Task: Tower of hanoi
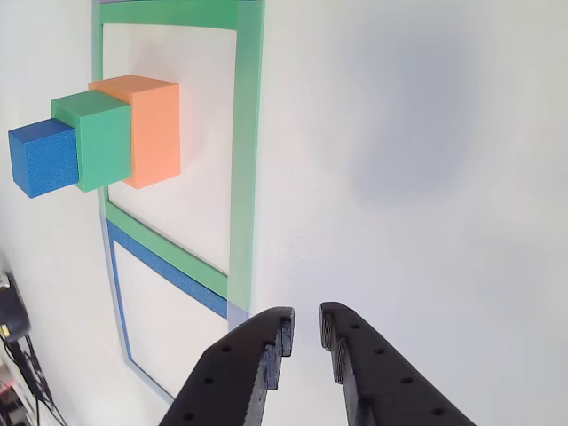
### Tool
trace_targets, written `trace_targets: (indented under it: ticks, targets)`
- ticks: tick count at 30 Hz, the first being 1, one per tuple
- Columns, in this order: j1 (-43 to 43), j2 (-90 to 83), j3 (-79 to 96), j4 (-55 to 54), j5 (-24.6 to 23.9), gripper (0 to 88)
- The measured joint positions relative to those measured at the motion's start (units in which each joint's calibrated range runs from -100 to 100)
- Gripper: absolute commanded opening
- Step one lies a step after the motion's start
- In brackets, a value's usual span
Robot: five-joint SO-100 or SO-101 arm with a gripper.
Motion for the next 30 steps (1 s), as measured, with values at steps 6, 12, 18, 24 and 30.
trace_targets:
  ticks: [6, 12, 18, 24, 30]
  targets:
    - [-0.4, 0.0, 0.0, 0.0, 0.6, 0.0]
    - [-1.3, 0.0, 0.0, 0.0, 0.8, 0.0]
    - [-1.3, 0.0, 0.0, 0.0, 0.8, 0.0]
    - [-1.3, 0.0, 0.0, 0.0, 1.4, 0.0]
    - [-1.3, 0.0, 0.0, 0.0, 1.4, 0.0]
